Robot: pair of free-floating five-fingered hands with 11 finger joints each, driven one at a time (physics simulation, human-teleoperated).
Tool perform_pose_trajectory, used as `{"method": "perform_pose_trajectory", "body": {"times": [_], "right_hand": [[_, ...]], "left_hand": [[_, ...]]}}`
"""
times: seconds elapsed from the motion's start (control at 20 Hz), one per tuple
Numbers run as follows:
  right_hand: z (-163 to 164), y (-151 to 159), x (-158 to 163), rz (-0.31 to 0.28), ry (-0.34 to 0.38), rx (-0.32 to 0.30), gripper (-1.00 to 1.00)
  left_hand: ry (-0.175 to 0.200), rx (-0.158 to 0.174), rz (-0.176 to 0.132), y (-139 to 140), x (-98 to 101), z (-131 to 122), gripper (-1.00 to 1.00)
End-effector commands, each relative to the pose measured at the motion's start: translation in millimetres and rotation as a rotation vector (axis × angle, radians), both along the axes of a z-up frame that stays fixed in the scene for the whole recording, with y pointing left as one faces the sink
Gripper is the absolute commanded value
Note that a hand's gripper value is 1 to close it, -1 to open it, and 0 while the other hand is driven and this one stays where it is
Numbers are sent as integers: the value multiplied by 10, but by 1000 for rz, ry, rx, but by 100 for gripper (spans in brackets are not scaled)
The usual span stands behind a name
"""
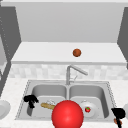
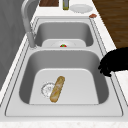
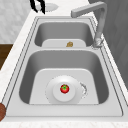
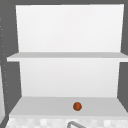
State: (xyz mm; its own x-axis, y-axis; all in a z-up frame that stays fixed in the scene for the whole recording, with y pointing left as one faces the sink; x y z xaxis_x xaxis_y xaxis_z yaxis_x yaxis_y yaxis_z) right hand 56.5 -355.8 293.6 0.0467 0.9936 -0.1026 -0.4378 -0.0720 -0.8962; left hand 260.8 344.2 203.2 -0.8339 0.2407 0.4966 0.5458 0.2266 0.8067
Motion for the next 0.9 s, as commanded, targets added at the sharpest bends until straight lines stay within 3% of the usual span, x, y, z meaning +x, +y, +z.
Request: {"method": "perform_pose_trajectory", "body": {"times": [0.0,0.4,0.85], "right_hand": [[-303,-55,111,12,-43,-26,-100],[-953,-403,426,55,-77,23,-100],[-1707,-481,1068,68,-46,-30,-100]], "left_hand": [[0,0,0,0,0,0,0],[0,0,0,0,0,0,0],[0,0,0,0,0,0,0]]}}
